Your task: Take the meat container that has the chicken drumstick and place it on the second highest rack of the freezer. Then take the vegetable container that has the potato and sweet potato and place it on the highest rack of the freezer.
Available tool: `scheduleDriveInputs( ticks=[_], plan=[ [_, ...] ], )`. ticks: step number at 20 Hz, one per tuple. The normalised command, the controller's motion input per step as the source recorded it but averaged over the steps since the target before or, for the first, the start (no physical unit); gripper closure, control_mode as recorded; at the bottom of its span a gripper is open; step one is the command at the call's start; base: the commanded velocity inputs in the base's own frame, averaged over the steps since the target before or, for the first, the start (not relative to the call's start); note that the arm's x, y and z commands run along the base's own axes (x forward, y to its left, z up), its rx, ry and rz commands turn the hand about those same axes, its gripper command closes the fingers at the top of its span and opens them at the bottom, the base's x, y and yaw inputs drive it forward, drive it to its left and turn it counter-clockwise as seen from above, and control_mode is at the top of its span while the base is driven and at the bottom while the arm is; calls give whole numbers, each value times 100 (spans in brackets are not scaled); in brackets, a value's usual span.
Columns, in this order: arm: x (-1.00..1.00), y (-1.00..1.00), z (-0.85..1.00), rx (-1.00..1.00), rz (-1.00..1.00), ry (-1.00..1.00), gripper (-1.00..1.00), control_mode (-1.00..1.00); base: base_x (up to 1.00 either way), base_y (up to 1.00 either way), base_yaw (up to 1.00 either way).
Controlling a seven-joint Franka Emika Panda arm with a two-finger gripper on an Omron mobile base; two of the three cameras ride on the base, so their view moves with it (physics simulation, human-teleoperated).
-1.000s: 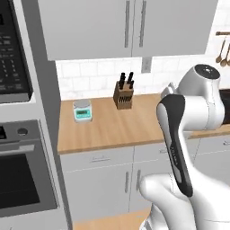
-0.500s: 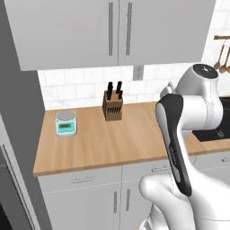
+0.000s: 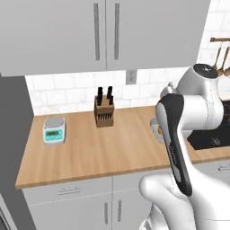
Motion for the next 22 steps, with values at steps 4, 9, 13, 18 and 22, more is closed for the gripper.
scheduleDriveInputs(
  ticks=[4, 9, 13, 18, 22],
  plan=[
    [0, 0, 0, 0, 0, 0, -100, 100, 16, -36, 0],
    [37, -58, -8, 8, 0, 8, -100, -100, 0, 0, 0],
    [95, -83, -30, 11, 1, 20, -100, -100, 0, 0, 0],
    [89, -68, -45, 4, 5, 23, -100, -100, 0, 0, 0],
    [84, -51, -55, 0, 5, 23, -100, -100, 0, 0, 0]
  ],
)
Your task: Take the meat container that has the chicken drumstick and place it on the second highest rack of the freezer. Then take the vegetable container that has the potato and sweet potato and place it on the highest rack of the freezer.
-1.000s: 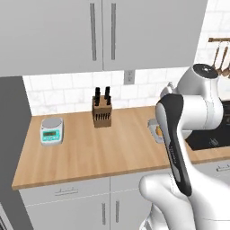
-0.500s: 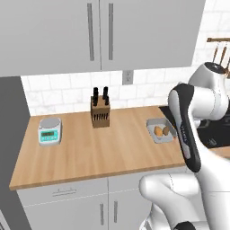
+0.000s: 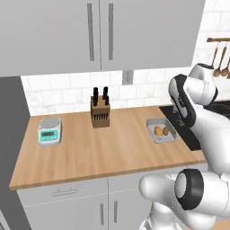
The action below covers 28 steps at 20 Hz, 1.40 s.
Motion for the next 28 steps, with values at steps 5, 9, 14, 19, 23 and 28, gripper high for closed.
scheduleDriveInputs(
  ticks=[5, 9, 14, 19, 23, 28],
  plan=[
    [45, -44, -82, 0, 2, 8, -100, -100, 0, 0, 0],
    [24, -39, -74, 0, 7, -1, -100, -100, 0, 0, 0],
    [23, -9, -70, -7, 5, -2, -100, -100, 0, 0, 0],
    [40, -2, -60, -3, 5, 0, -100, -100, 0, 0, 0],
    [47, -7, -45, 0, 3, 0, -100, -100, 0, 0, 0],
    [48, -13, -36, 0, 2, 0, -100, -100, 0, 0, 0]
  ],
)
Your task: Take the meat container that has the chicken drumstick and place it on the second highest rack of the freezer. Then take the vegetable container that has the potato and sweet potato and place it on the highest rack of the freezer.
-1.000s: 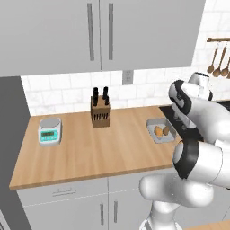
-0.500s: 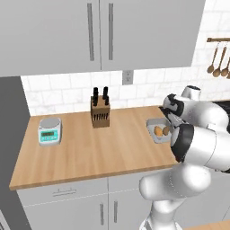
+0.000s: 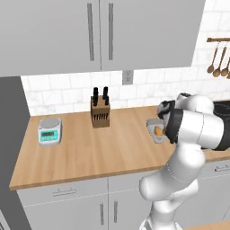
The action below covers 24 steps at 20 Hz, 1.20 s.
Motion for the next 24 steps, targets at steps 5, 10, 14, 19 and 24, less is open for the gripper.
scheduleDriveInputs(
  ticks=[5, 10, 14, 19, 24],
  plan=[
    [44, -20, -27, 0, 0, 0, -100, -100, 0, 0, 0],
    [26, -7, -26, 0, 0, 0, -100, -100, 0, 0, 0],
    [0, 0, -9, 0, 0, 2, -100, -100, 0, 0, 0],
    [-4, 0, 0, 0, 0, 0, -100, -100, 0, 0, 0],
    [-16, 0, 0, 0, 0, 0, -100, -100, 0, 0, 0]
  ],
)
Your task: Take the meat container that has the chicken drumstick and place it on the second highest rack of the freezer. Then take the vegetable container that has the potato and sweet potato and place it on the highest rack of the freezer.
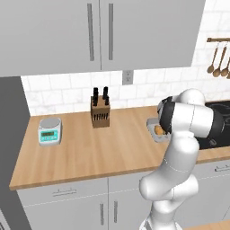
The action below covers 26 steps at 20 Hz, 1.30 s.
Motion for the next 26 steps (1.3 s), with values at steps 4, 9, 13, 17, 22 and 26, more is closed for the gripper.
scheduleDriveInputs(
  ticks=[4, 9, 13, 17, 22, 26],
  plan=[
    [-31, 0, 0, 0, 0, -1, -100, -100, 0, 0, 0],
    [-32, 0, -1, 0, 0, 0, -100, -100, 0, 0, 0],
    [-5, 0, -9, -1, 0, 1, -100, -100, 0, 0, 0],
    [0, 7, -10, 0, 0, 0, -100, -100, 0, 0, 0],
    [2, 6, -17, 0, 0, 0, -100, -100, 0, 0, 0],
    [14, 5, -19, 0, 0, 0, -100, -100, 0, 0, 0]
  ],
)
